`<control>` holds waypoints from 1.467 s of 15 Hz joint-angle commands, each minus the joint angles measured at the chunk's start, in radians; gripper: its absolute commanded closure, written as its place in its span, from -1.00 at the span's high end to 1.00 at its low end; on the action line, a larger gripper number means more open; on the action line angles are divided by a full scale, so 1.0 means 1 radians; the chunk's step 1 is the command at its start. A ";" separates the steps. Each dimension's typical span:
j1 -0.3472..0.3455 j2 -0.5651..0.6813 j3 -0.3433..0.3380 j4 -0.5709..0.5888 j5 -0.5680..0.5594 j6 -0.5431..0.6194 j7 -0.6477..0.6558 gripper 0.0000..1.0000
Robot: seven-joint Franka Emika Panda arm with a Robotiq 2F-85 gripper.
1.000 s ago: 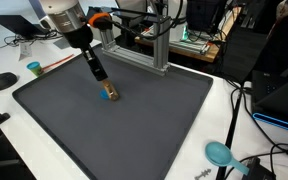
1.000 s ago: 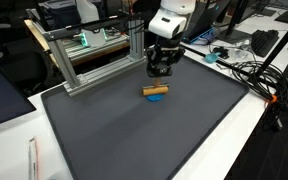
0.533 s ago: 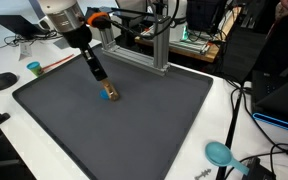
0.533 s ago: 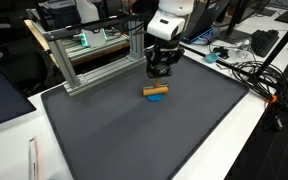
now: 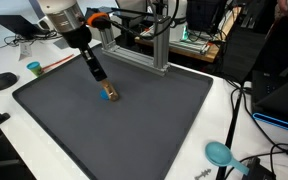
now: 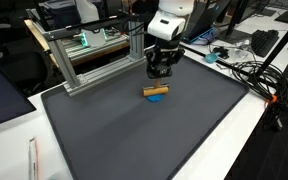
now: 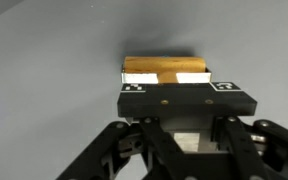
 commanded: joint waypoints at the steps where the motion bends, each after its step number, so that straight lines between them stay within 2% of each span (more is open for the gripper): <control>1: -0.007 0.062 0.003 -0.009 0.012 0.108 -0.015 -0.55; 22: -0.004 0.073 -0.004 -0.009 -0.002 0.158 -0.011 -0.55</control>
